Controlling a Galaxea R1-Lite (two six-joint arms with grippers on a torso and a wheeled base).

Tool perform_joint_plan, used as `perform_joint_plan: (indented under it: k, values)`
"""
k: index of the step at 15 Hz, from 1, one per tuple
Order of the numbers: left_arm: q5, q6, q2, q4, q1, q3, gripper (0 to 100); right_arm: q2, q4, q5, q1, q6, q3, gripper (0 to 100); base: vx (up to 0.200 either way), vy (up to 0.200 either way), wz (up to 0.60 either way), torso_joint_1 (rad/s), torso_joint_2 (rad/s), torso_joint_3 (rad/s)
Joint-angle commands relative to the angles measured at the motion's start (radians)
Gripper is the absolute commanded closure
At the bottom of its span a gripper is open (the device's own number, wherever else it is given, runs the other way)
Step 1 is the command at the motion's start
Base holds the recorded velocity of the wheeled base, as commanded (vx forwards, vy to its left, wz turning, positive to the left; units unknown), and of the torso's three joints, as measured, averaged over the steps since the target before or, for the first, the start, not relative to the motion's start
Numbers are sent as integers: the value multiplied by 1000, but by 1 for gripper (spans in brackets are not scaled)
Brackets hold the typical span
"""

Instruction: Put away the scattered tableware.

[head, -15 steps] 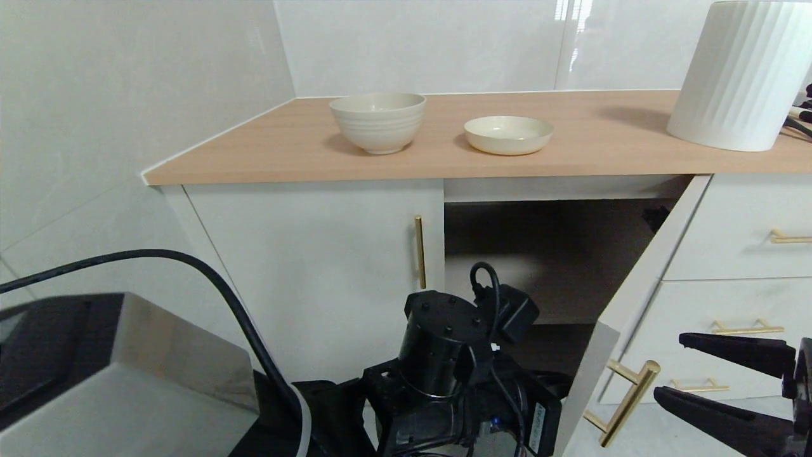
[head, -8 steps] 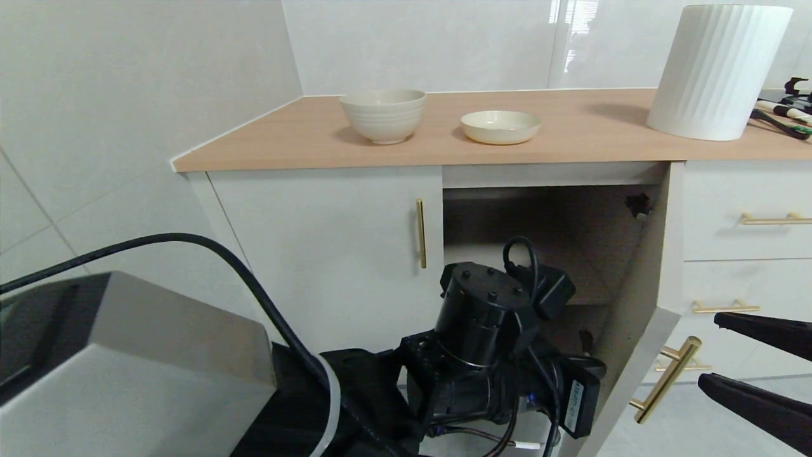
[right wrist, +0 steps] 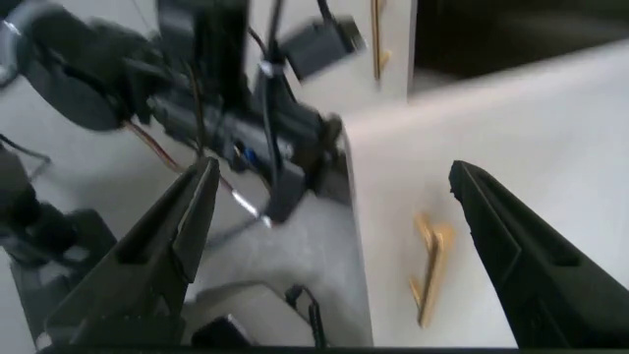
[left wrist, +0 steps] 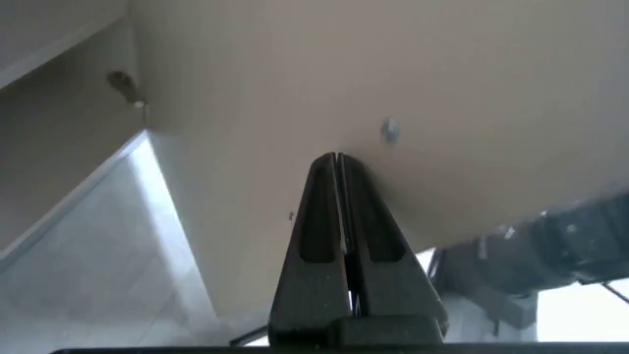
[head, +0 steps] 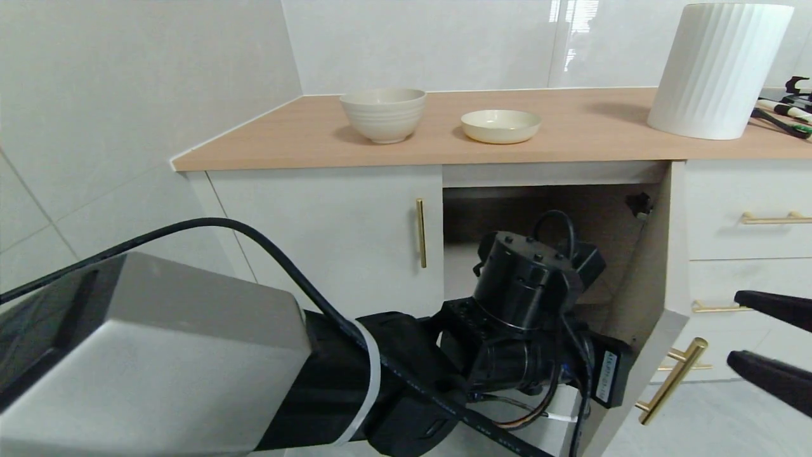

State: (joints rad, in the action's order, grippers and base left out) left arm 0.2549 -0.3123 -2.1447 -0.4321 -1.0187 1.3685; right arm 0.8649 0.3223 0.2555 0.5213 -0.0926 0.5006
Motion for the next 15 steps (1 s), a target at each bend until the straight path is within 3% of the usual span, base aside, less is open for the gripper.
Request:
perform_joint_plan:
  k: [1, 3, 5, 6, 7, 10, 13, 15]
  values:
    - [-13, -1, -41, 62, -93, 132, 100, -56, 0, 21, 0, -26, 52, 0, 0, 0, 0, 0, 0, 0]
    - [-103, -1, -70, 99, -164, 224, 100, -81, 0, 48, 0, -87, 81, 0, 0, 0, 0, 0, 0, 0]
    - [-187, -17, -57, 101, -155, 216, 100, -69, -2, 44, -1, -88, 81, 0, 0, 0, 0, 0, 0, 0]
    - [-207, -70, -3, 101, -106, 175, 100, -30, 0, 33, -9, -92, 81, 0, 0, 0, 0, 0, 0, 0]
    - [-200, -99, 62, 99, -75, 113, 100, 0, 0, 19, -20, -92, 81, 0, 0, 0, 0, 0, 0, 0]
    - [-172, -99, 335, 102, 60, -160, 100, 148, 0, 7, -72, -98, 113, 0, 0, 0, 0, 0, 0, 0]
    - [-171, -71, 545, 93, 226, -463, 100, 348, 64, 5, -96, -87, 182, 0, 0, 0, 0, 0, 0, 0]
    - [-167, -67, 625, 93, 336, -580, 100, 450, 155, 7, -109, -85, 200, 0, 0, 0, 0, 0, 0, 0]
